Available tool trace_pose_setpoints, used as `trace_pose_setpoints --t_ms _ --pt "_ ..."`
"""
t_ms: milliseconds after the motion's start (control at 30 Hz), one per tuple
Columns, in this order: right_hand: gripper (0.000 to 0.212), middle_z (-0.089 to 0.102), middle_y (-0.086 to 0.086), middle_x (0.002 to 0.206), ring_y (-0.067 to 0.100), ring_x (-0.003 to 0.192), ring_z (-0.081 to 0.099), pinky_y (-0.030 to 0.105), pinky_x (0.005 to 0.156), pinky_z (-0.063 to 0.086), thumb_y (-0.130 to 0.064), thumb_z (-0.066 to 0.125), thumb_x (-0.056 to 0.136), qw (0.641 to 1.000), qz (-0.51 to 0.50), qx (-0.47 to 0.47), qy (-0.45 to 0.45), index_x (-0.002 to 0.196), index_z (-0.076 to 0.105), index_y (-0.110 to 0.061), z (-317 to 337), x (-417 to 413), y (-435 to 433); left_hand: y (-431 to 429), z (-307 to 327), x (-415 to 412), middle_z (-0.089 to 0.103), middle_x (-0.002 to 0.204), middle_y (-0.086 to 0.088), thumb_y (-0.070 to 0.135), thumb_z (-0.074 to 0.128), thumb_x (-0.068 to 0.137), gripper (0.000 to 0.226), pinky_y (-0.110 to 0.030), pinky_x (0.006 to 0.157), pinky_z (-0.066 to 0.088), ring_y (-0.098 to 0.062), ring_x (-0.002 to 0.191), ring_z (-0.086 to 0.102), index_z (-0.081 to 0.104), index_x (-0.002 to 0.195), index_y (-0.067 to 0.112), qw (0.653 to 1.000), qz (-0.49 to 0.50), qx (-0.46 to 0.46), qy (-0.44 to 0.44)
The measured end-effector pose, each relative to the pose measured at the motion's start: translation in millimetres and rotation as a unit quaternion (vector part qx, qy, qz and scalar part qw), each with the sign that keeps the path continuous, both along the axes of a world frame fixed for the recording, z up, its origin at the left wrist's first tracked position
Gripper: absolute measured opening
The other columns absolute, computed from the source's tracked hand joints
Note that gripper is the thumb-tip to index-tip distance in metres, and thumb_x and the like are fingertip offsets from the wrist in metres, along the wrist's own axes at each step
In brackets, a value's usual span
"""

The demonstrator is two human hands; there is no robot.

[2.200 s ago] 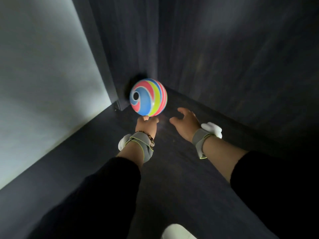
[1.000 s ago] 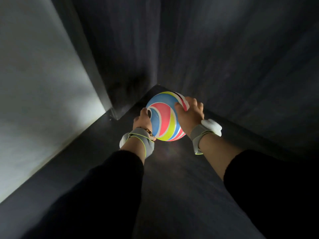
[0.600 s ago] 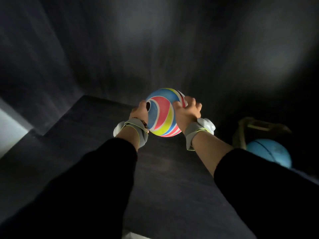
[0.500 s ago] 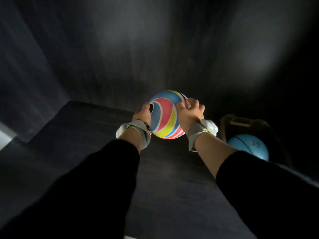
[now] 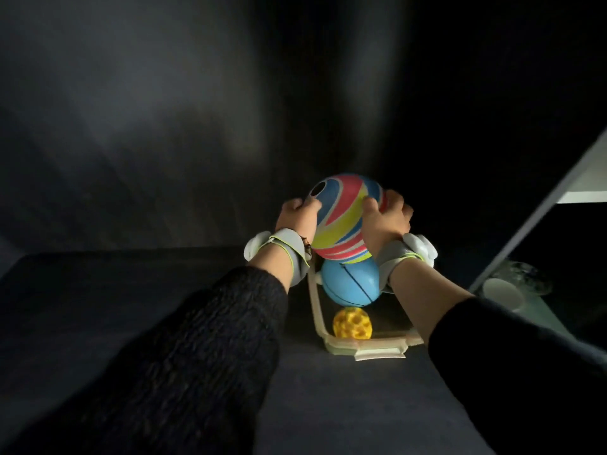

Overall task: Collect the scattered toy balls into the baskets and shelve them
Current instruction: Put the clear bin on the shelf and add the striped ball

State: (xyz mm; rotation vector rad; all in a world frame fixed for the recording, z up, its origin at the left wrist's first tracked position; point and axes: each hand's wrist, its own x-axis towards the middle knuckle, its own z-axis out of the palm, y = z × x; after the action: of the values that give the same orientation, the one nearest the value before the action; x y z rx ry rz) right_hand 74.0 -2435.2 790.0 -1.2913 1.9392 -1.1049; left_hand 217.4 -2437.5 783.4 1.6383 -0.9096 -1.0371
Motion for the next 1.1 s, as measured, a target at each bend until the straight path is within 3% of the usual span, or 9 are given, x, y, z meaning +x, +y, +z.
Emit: trace_pose_setpoints --t_ms 133,233,333,600,767,867,933,1033,1100 --pt "0.060 0.033 0.015 0.146 0.040 0.129 0.039 0.045 0.106 0.036 -0.036 0.050 0.091 0.996 0.026 -0.007 0.090 0.145 0.033 -0.019 -21 -33 -5 -11 -6 -48 0.058 0.073 -0.011 0.034 0.057 0.079 0.027 -0.032 0.065 0.039 -0.029 0.077 0.055 0.064 0.075 0.008 0.984 -0.138 -0.003 -0.115" --pt "0.060 0.030 0.012 0.147 0.037 0.127 0.042 0.044 0.103 0.040 -0.031 0.053 0.089 0.991 0.060 0.027 0.118 0.145 0.034 -0.019 -39 -42 -8 -14 -22 -62 0.062 0.084 -0.008 0.034 0.055 0.077 0.021 -0.029 0.073 0.040 -0.022 0.085 0.055 0.059 0.066 0.017 0.968 -0.190 0.009 -0.164" --pt "0.061 0.032 0.011 0.144 0.038 0.123 0.047 0.046 0.100 0.044 -0.032 0.056 0.085 0.987 0.078 0.060 0.130 0.142 0.036 -0.022 -57 -54 -12 -16 -38 -74 0.060 0.078 -0.003 0.034 0.055 0.068 0.022 -0.023 0.063 0.031 -0.019 0.082 0.051 0.053 0.055 0.016 0.964 -0.198 0.008 -0.176" --pt "0.058 0.047 0.010 0.132 0.036 0.120 0.053 0.042 0.099 0.047 -0.046 0.054 0.077 0.954 0.154 0.161 0.200 0.132 0.048 -0.027 -93 -57 2 -4 -62 -78 0.054 0.062 0.002 0.021 0.062 0.073 0.017 -0.027 0.057 0.035 -0.022 0.066 0.051 0.056 0.058 0.014 0.971 -0.194 0.068 -0.125" --pt "0.045 0.052 0.012 0.130 0.035 0.118 0.054 0.033 0.097 0.046 -0.028 0.059 0.081 0.961 0.168 0.154 0.154 0.125 0.055 -0.022 -105 -58 13 19 -66 -80 0.049 0.047 0.004 0.032 0.056 0.053 0.021 -0.025 0.050 0.032 -0.027 0.055 0.047 0.060 0.059 0.012 0.975 -0.165 0.097 -0.109" --pt "0.038 0.057 0.010 0.129 0.031 0.118 0.056 0.030 0.095 0.044 -0.025 0.060 0.082 0.966 0.173 0.136 0.133 0.121 0.058 -0.020 -104 -58 26 36 -68 -80 0.060 0.071 -0.014 0.029 0.060 0.065 0.028 -0.032 0.065 0.042 -0.036 0.078 0.058 0.067 0.083 0.009 0.978 -0.152 0.105 -0.097" --pt "0.037 0.059 0.008 0.128 0.029 0.116 0.057 0.029 0.095 0.044 -0.025 0.060 0.083 0.969 0.174 0.132 0.117 0.120 0.060 -0.021 -102 -58 38 49 -72 -78 0.066 0.090 -0.012 0.025 0.063 0.076 0.024 -0.032 0.077 0.049 -0.030 0.096 0.062 0.068 0.097 0.014 0.981 -0.133 0.108 -0.088" --pt "0.037 0.062 0.005 0.125 0.027 0.114 0.058 0.027 0.091 0.044 -0.024 0.059 0.082 0.973 0.169 0.121 0.102 0.119 0.061 -0.023 -99 -54 62 79 -73 -73 0.062 0.124 -0.011 0.025 0.063 0.079 0.047 -0.039 0.100 0.047 -0.027 0.116 0.058 0.059 0.125 0.019 0.986 -0.111 0.107 -0.067" --pt "0.034 0.064 0.004 0.122 0.026 0.111 0.060 0.023 0.085 0.042 -0.023 0.058 0.083 0.973 0.179 0.112 0.095 0.116 0.061 -0.023 -96 -44 88 109 -68 -66 0.063 0.125 -0.011 0.027 0.063 0.078 0.046 -0.042 0.101 0.046 -0.028 0.117 0.057 0.061 0.124 0.021 0.987 -0.105 0.104 -0.068"
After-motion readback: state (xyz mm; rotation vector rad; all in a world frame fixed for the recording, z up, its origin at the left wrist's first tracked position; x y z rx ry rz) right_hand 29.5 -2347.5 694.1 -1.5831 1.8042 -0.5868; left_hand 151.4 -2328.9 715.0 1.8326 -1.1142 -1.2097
